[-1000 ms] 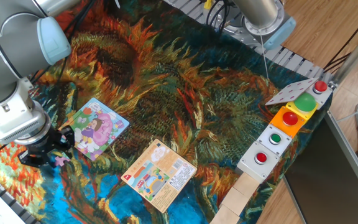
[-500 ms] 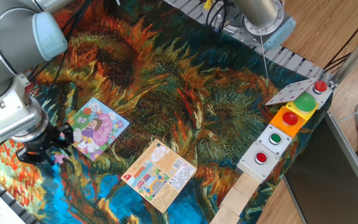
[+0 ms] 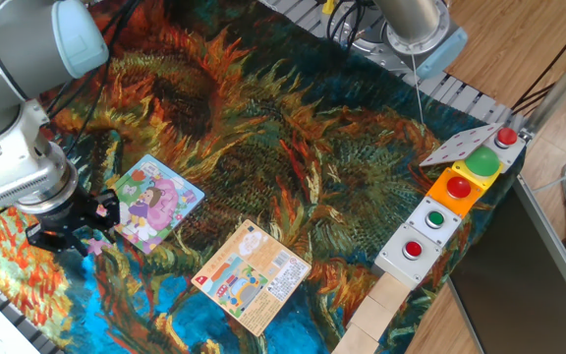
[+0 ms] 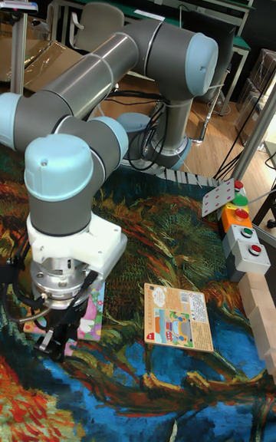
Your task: Assemble one piece of a puzzle
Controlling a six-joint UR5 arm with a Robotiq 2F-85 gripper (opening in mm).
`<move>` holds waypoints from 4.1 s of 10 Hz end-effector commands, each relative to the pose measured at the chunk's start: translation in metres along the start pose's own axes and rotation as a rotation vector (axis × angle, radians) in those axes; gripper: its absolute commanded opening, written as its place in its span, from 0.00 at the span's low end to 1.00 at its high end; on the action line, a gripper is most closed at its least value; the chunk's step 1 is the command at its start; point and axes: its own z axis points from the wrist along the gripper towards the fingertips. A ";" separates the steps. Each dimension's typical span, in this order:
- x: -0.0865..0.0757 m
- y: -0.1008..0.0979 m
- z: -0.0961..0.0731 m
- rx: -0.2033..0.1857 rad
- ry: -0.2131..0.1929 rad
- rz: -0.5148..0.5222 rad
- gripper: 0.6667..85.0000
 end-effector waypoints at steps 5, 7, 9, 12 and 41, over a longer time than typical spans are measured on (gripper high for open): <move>-0.009 -0.016 -0.006 0.065 -0.053 0.299 0.01; -0.010 -0.018 -0.006 0.069 -0.055 0.319 0.01; -0.009 -0.017 -0.006 0.068 -0.053 0.328 0.01; -0.011 -0.018 -0.006 0.068 -0.065 0.413 0.01; 0.022 0.030 -0.012 0.121 -0.006 0.600 0.01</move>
